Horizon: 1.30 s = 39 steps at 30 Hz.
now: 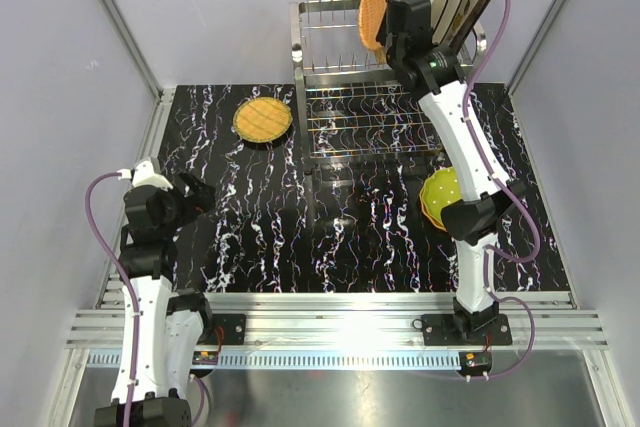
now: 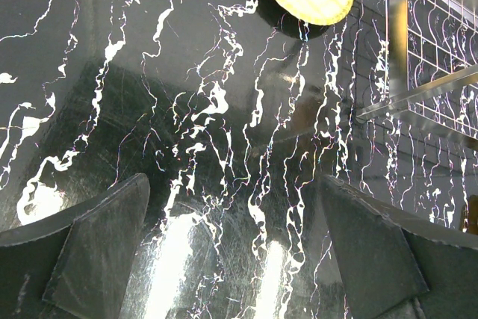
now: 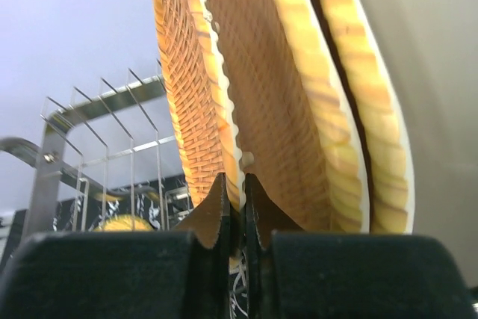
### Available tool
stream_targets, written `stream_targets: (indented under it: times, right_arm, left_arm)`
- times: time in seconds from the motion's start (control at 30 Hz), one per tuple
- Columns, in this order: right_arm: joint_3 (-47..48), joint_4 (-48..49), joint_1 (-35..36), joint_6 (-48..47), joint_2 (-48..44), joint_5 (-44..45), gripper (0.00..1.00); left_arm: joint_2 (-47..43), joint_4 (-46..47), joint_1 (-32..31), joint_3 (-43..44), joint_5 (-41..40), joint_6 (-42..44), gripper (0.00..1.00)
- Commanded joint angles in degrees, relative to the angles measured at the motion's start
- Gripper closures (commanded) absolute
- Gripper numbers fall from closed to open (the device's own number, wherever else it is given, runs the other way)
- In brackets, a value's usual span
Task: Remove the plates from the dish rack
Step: Grab a plate with the right arm, then pass the plate from the right arm to the left
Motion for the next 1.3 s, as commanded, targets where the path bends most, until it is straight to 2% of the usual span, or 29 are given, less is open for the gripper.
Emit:
stream_targets:
  times: [0.0, 0.17, 0.27, 0.37, 0.4, 0.47, 0.5, 0.53, 0.57, 0.7, 0.8, 0.9, 1.07, 1.27]
  right_arm:
    - [3.6, 12.8, 0.3, -1.9, -1.7, 1.6, 1.0]
    - [4.1, 20.1, 0.3, -5.0, -3.2, 0.3, 1.0]
    - [4.2, 21.7, 0.3, -4.5, -5.0, -3.3, 1.0]
    - [2.4, 20.2, 0.3, -3.6, -8.0, -11.4, 1.0]
    - [1.0, 20.2, 0.2, -3.3, -9.2, -17.3, 1.0]
    - [-8.2, 22.9, 0.3, -4.0, -14.9, -25.0, 1.0]
    - [-13.5, 29.3, 0.3, -4.4, -17.7, -32.8, 1.0]
    - [-21.7, 31.6, 0.2, -4.5, -22.4, -36.8, 1.0]
    - [-23.6, 32.2, 0.3, -4.7, -23.7, -40.3, 1.0]
    - [-24.6, 23.9, 0.2, -4.7, -25.6, -56.5, 1.0]
    - [-28.4, 23.3, 0.2, -4.4, -28.0, -64.0, 1.0]
    - [-31.7, 23.3, 0.1, -2.8, -29.6, -69.1, 1.0]
    - [-39.0, 25.0, 0.2, -1.4, -32.6, -72.7, 1.0]
    - [-44.9, 28.0, 0.2, 1.4, -34.2, -79.0, 1.0]
  left_arm:
    - [0.2, 1.9, 0.1, 2.5, 1.4, -0.6, 0.01]
    - [0.9, 2.0, 0.2, 4.2, 2.8, -1.5, 0.01]
    - [1.4, 2.6, 0.2, 5.8, 4.9, -2.5, 0.01]
    - [2.4, 4.1, 0.1, 7.2, 8.8, -3.9, 0.01]
    - [2.6, 4.6, 0.2, 7.5, 11.1, -4.9, 0.01]
    - [3.1, 6.6, 0.1, 8.5, 13.6, -5.8, 0.01]
    - [3.3, 7.4, 0.1, 8.8, 15.1, -6.9, 0.01]
    - [3.4, 8.2, 0.1, 9.2, 17.9, -7.4, 0.01]
    - [3.7, 10.2, 0.1, 9.4, 19.7, -8.0, 0.01]
    - [4.6, 17.3, -0.5, 9.8, 28.1, -11.8, 0.01]
    - [5.1, 23.0, -1.5, 10.1, 33.5, -14.6, 0.01]
    - [5.4, 29.0, -3.1, 10.2, 36.6, -17.2, 0.01]
    - [3.3, 41.1, -6.4, 8.2, 38.2, -21.1, 0.01]
    - [2.6, 45.3, -7.9, 7.3, 38.5, -22.8, 0.02]
